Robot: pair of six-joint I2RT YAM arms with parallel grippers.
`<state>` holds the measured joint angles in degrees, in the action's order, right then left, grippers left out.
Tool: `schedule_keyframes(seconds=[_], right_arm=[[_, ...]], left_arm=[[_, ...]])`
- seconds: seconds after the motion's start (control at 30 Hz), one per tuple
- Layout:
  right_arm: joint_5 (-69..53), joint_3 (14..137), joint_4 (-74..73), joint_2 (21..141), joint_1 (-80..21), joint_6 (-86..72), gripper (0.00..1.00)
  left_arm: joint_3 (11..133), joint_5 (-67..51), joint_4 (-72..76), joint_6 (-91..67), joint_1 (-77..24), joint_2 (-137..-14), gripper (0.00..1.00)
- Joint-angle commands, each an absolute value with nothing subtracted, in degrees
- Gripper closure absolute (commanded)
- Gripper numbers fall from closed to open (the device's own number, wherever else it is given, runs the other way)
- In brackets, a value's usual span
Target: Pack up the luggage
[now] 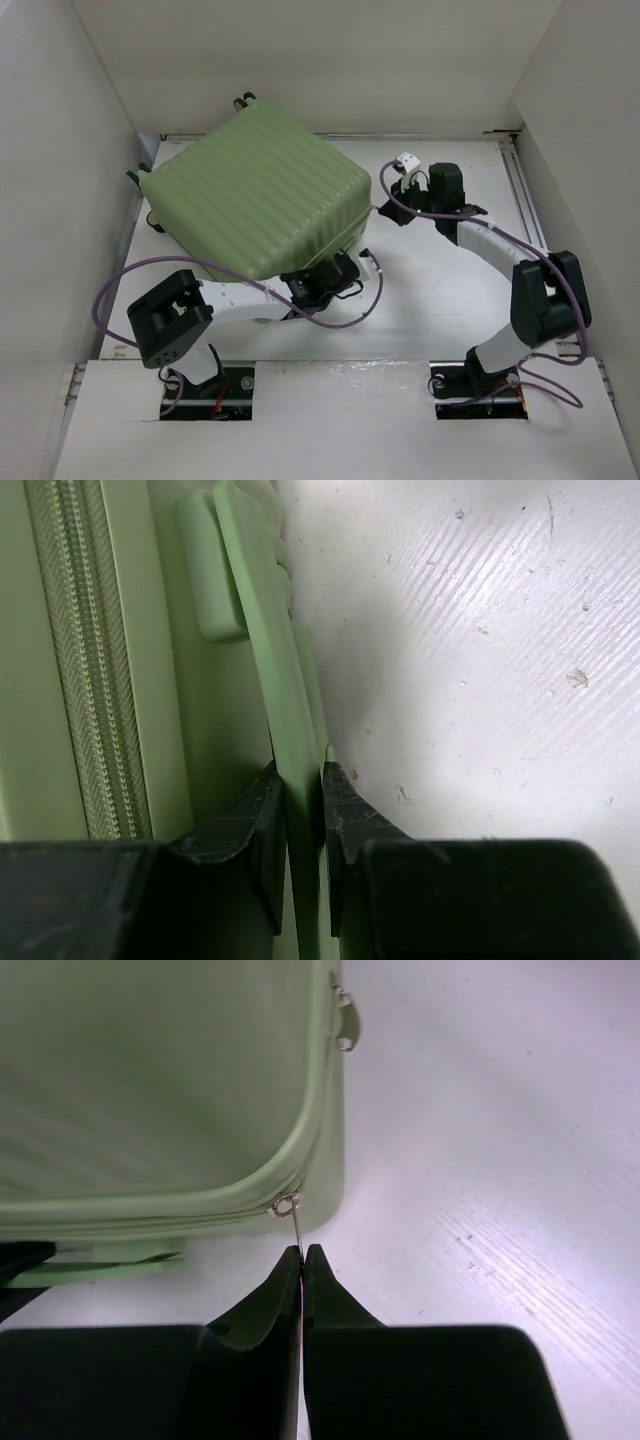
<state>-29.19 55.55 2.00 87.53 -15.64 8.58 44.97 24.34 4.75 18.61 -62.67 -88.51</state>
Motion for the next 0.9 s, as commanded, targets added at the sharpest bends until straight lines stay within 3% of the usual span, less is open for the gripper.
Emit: schedule_keyframes(seconds=[0.0, 0.3, 0.63, 0.73, 0.87], right_arm=[[-13.71, 62.92, 3.87, 92.08, -7.91, 13.18, 1.00], [-16.08, 74.43, 6.85, 102.21, -6.77, 15.64, 1.00], [-30.84, 86.12, 19.42, 117.32, -11.24, 11.52, 1.00], [-34.35, 84.21, 23.72, 117.95, -12.65, 9.41, 1.00], [-35.95, 71.59, 32.24, 115.58, -13.79, 3.70, 1.00]], left_arm=[[39.20, 11.78, -14.15, 21.88, -66.97, -94.31, 1.00], [38.14, 8.53, -13.54, 23.64, -68.64, -94.31, 1.00], [37.62, 7.29, -13.54, 24.87, -69.79, -94.31, 1.00], [37.62, 7.29, -13.54, 25.49, -69.79, -93.78, 1.00], [37.09, 7.29, -13.54, 28.11, -69.79, -91.94, 1.00]])
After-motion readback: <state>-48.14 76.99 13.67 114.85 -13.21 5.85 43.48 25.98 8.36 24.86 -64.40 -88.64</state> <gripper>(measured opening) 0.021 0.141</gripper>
